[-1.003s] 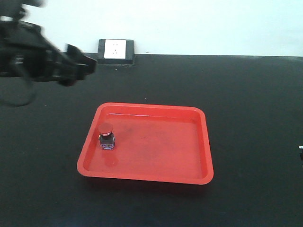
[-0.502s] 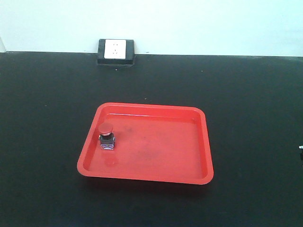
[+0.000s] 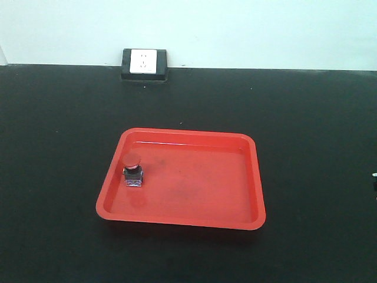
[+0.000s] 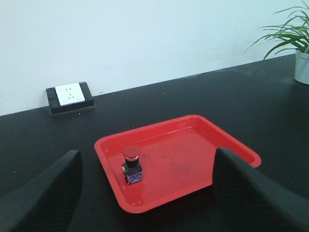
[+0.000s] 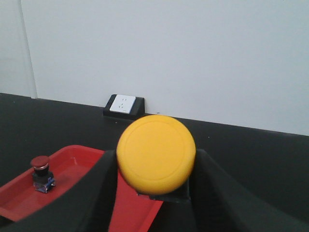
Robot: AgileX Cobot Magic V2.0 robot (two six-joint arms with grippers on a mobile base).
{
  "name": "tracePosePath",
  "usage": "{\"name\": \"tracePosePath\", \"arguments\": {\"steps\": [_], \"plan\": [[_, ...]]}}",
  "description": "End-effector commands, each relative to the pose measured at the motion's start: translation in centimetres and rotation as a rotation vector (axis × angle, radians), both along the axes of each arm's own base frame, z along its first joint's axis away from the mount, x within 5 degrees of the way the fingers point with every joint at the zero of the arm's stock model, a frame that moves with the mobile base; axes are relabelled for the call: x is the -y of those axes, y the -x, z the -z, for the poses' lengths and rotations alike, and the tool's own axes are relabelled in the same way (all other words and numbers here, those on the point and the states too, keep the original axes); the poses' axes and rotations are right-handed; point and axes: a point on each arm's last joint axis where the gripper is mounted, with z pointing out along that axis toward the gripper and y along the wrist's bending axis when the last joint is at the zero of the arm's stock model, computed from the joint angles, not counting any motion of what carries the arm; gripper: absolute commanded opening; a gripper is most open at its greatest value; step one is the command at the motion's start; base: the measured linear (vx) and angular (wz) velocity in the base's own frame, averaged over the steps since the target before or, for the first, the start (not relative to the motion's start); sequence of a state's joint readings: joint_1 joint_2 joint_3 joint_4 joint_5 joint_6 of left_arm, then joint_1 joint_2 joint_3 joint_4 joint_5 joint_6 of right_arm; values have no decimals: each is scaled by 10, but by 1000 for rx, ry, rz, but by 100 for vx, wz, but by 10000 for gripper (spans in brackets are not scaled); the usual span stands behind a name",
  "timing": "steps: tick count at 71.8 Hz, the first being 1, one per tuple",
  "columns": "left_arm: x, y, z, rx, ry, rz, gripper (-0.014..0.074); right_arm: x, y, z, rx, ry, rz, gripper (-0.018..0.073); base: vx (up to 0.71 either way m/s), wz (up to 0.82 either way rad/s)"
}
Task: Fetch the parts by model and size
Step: 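Open the left gripper and raise it away from the tray, then lower the right gripper with the yellow button into the tray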
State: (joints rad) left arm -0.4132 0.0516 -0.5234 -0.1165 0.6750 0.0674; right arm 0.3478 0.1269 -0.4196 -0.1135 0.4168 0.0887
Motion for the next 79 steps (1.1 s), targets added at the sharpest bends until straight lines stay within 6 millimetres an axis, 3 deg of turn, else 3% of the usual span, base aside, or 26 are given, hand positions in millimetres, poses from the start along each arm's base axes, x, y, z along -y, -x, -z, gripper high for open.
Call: {"name": "tracePosePath", "arguments": {"steps": [1, 18, 40, 59, 79], "plan": [[1, -3, -2, 54, 41, 3, 519, -5, -11, -19, 35, -8, -5, -8, 0, 0], [4, -10, 12, 11, 23, 2, 519, -24, -62, -44, -147, 21, -13, -5, 0, 0], [4, -10, 14, 1, 17, 3, 519, -61, -159, -51, -407, 83, -30, -5, 0, 0], [4, -10, 14, -2, 16, 3, 519, -94, -234, -18, -634, 101, -63, -2, 0, 0], [4, -10, 14, 0, 17, 3, 519, -115, -283, 23, -765, 73, -61, 5, 0, 0]]}}
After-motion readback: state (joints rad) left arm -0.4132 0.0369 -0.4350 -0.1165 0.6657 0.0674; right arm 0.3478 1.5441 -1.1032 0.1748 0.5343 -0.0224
